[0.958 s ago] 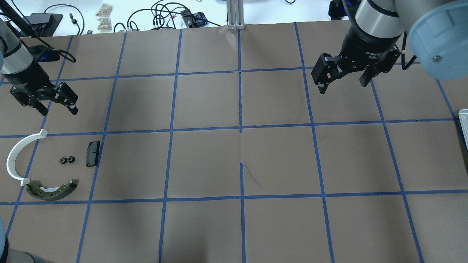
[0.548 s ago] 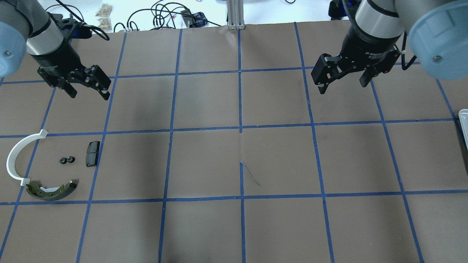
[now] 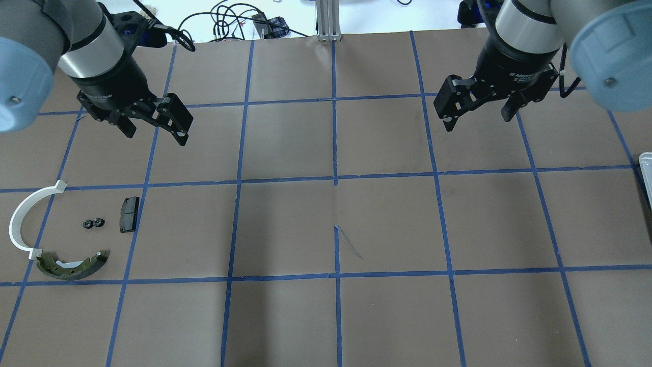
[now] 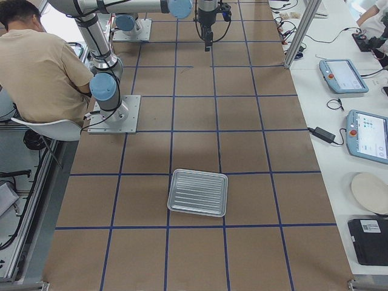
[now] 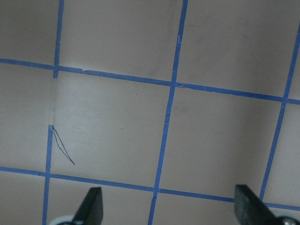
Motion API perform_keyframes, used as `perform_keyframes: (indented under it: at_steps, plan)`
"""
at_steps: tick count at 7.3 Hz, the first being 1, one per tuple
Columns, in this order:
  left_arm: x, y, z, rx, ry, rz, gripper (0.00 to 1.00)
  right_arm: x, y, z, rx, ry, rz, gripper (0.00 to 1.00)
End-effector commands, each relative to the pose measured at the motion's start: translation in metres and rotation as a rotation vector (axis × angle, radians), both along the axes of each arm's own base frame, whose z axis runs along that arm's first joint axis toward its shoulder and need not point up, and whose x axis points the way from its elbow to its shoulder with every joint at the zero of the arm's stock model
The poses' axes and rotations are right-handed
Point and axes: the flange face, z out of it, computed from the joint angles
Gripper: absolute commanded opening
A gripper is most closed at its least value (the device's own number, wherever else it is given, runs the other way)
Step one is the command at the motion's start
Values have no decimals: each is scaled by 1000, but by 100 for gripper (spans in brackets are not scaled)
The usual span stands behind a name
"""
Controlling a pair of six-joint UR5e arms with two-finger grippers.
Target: Place bearing gear from tray to pile
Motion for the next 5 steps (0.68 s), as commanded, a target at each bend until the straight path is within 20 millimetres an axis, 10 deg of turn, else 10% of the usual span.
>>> perform_keyframes:
  at_steps: [1,5]
  plan:
    - [-3,9,8,-6,4,-3,100,-1,-1,-1,1,3,-1,100]
    - [-3,8,4,2,9,-3,100,-1,-1,0,-2,4,-1,100]
